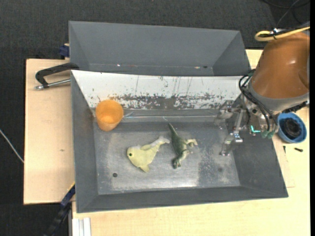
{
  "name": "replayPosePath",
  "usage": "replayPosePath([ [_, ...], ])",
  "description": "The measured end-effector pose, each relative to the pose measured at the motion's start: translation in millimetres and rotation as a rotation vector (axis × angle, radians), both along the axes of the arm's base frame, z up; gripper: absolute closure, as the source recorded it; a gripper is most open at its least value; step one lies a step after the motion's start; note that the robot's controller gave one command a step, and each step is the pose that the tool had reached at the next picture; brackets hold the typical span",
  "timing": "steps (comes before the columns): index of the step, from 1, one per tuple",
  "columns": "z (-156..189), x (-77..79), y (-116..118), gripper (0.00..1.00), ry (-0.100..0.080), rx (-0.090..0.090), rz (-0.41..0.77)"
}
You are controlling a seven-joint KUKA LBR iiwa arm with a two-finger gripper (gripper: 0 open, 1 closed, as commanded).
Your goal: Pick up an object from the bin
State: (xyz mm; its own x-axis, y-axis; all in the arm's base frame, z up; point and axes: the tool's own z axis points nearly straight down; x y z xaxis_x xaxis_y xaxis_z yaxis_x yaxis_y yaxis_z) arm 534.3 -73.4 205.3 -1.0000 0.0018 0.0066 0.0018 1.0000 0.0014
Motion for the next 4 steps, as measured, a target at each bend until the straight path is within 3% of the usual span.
replayPosePath([
  [1, -107, -1.5, 63, 0.00, -0.004, 0.002, 0.167],
  [2, -129, -19.9, 88, 0.00, -0.031, -0.002, -0.070],
  [3, -128, -19.3, 88, 1.00, -0.033, -0.002, -0.067],
  [4, -9, 16.3, 13, 1.00, -0.021, -0.005, 0.097],
])
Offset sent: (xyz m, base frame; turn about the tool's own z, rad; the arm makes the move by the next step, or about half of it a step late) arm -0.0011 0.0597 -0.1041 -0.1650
